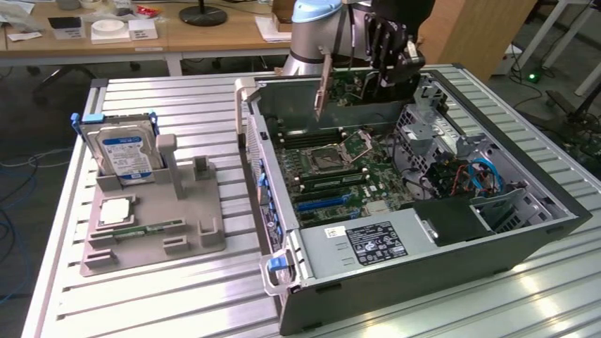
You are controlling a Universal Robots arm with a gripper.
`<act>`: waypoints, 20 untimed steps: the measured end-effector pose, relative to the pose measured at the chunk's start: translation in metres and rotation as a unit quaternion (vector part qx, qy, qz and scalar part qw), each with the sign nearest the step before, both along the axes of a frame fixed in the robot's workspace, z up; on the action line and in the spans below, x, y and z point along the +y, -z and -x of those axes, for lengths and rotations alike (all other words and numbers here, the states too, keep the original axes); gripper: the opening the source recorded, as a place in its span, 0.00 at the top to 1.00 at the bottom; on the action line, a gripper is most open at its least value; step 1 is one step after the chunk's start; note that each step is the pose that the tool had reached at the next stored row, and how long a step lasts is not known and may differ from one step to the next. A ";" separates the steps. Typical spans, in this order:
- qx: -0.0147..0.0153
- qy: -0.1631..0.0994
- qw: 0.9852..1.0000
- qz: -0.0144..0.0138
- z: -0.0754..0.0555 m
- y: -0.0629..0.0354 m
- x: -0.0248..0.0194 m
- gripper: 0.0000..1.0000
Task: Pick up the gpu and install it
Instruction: 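Insert the gpu into the slot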
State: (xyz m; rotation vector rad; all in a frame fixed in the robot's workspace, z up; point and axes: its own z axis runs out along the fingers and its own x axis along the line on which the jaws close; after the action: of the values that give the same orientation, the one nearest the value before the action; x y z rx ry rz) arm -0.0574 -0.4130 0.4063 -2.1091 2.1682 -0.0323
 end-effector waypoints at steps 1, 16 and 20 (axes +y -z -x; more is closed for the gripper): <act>0.000 0.000 1.000 0.000 0.000 0.0001 0.0000 0.73; 0.001 0.000 1.000 0.000 0.008 0.0022 -0.0081 0.73; 0.001 0.000 1.000 0.000 0.008 0.0023 -0.0098 0.73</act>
State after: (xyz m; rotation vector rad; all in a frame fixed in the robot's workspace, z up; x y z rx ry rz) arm -0.0655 -0.4228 0.4040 -2.1100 2.1694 -0.0320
